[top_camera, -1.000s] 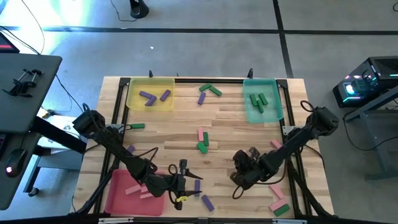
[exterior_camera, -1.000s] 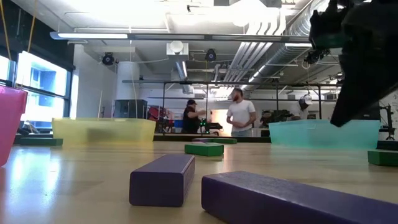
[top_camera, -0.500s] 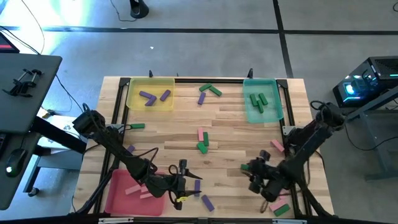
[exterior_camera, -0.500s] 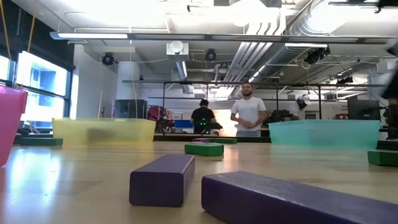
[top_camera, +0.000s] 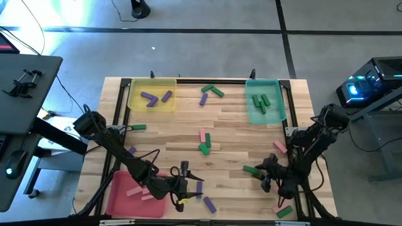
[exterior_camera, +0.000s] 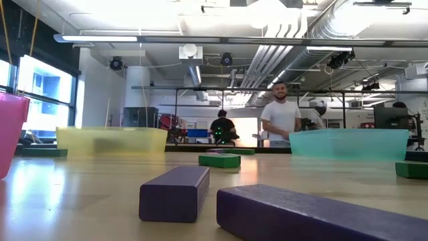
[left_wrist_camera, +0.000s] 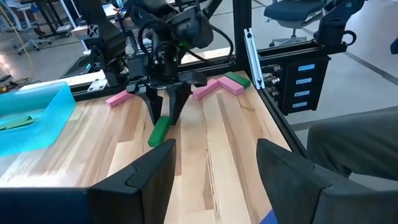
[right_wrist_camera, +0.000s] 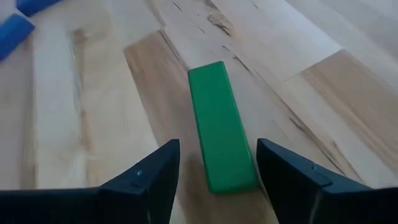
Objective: Sort blocks
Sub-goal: Put the green wooden block into the green bin
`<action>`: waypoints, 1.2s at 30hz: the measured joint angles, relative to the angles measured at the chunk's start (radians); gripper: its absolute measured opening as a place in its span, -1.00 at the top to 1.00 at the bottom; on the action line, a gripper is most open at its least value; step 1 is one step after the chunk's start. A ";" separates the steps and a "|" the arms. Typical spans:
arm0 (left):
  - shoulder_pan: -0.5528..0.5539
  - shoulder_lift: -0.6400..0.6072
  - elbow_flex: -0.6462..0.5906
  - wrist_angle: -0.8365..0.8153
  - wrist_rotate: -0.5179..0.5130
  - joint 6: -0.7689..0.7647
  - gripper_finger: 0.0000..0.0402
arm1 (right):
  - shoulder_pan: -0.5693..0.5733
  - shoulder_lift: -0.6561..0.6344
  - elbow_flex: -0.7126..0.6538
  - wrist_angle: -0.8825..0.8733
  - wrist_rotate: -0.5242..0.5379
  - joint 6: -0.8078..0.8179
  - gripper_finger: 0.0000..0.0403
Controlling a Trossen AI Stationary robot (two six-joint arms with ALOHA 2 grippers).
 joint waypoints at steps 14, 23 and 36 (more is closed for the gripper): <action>-0.002 0.000 0.000 0.001 0.000 -0.025 -0.06 | -0.007 0.162 -0.015 0.099 0.087 -0.194 0.19; -0.003 0.000 0.000 0.001 0.001 -0.026 -0.06 | 0.000 0.191 -0.011 0.108 0.147 -0.115 0.61; 0.007 0.000 0.000 0.011 0.000 -0.018 -0.06 | -0.309 0.068 0.221 -0.152 0.227 -0.222 0.61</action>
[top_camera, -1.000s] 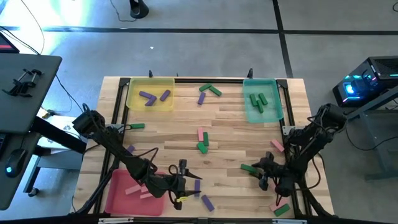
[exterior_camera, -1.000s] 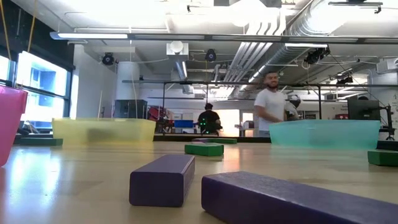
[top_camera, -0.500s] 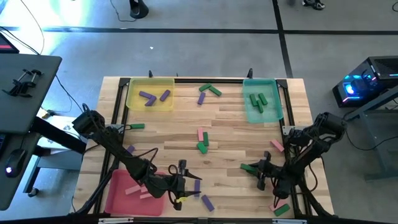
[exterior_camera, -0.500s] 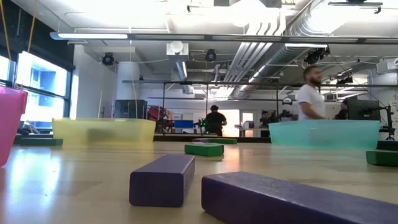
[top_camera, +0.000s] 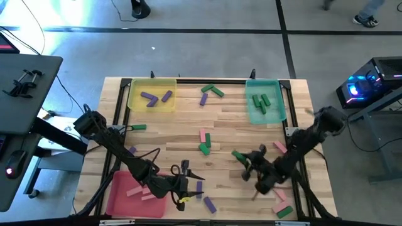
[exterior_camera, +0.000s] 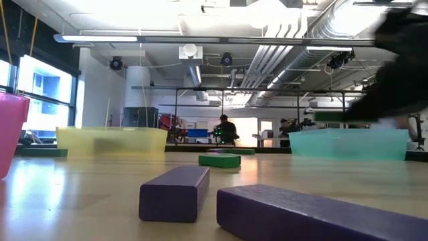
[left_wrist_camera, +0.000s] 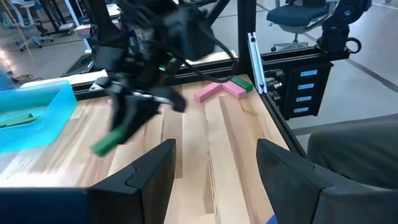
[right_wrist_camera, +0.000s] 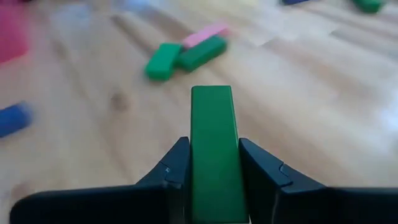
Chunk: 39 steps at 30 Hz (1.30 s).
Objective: Sort blocks
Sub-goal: Put the green wooden block into the green bin
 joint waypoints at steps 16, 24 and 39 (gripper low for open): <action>-0.009 0.000 0.000 -0.003 0.006 0.001 -0.06 | -1.011 -0.424 0.129 -0.568 -0.422 -0.427 0.61; -0.008 0.000 0.000 -0.004 0.006 0.019 -0.06 | -1.384 -0.340 0.129 -0.498 -0.643 -0.679 0.61; -0.009 0.000 0.000 -0.009 0.007 0.018 -0.06 | -1.492 -0.113 0.131 -0.334 -0.705 -0.706 0.59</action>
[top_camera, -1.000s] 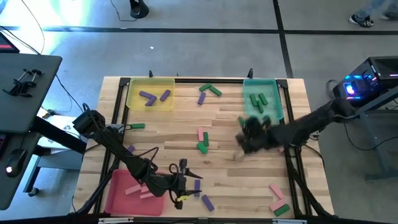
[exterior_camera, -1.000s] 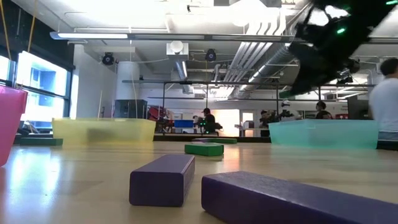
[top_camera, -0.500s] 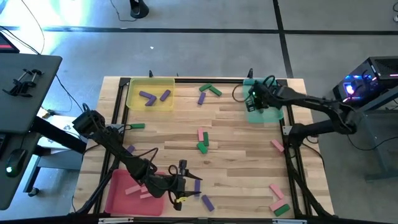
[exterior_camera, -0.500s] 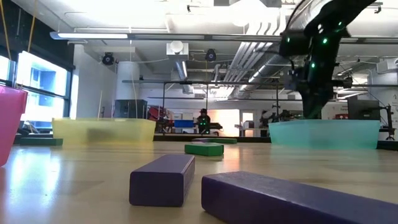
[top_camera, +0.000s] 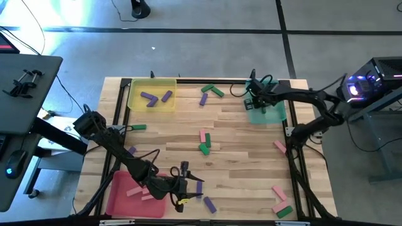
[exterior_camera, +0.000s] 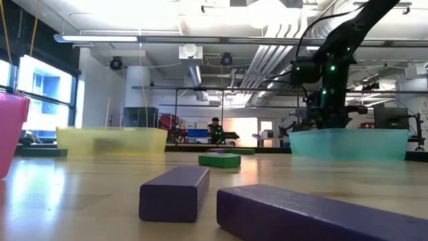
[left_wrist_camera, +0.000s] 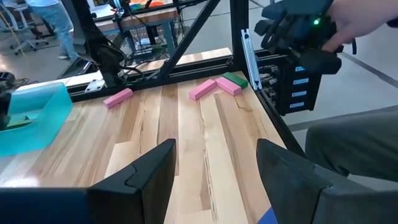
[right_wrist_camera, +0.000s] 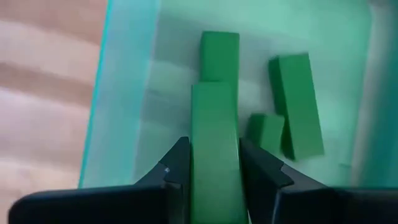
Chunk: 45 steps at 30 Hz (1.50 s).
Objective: Sort blocks
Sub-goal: Put the green wooden block into the green bin, then put the pink wooden block into the pink bin
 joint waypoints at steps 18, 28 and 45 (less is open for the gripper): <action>0.000 0.000 0.000 -0.003 0.000 -0.009 -0.06 | -0.013 0.094 -0.001 0.010 -0.041 -0.001 0.43; 0.000 0.000 0.000 -0.003 0.000 -0.009 -0.06 | -0.013 0.067 -0.004 -0.055 -0.092 -0.061 0.18; 0.000 0.000 0.000 -0.002 0.000 -0.009 -0.06 | -0.012 -0.288 -0.003 -0.164 -0.101 -0.058 0.13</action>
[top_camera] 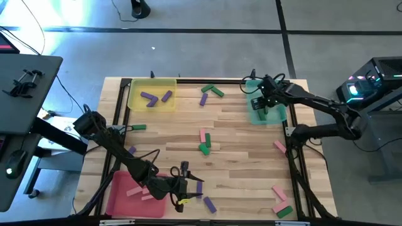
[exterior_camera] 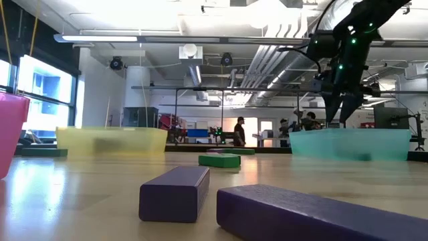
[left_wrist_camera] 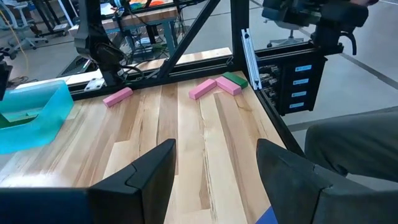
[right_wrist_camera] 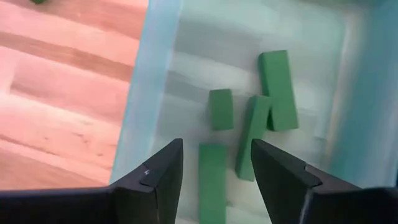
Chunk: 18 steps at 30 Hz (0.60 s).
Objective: Sort blocks
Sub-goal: Put the pink wooden block into the pink bin
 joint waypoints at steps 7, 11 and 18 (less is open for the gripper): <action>0.000 0.000 0.000 0.000 0.000 0.001 -0.06 | 0.000 0.043 0.000 0.002 -0.047 0.004 0.30; 0.000 0.000 0.000 0.000 0.000 0.001 -0.06 | 0.000 0.080 0.000 0.016 0.009 0.004 0.46; 0.000 0.000 0.000 -0.015 0.000 -0.011 -0.06 | 0.060 0.079 0.000 0.002 0.358 0.110 0.64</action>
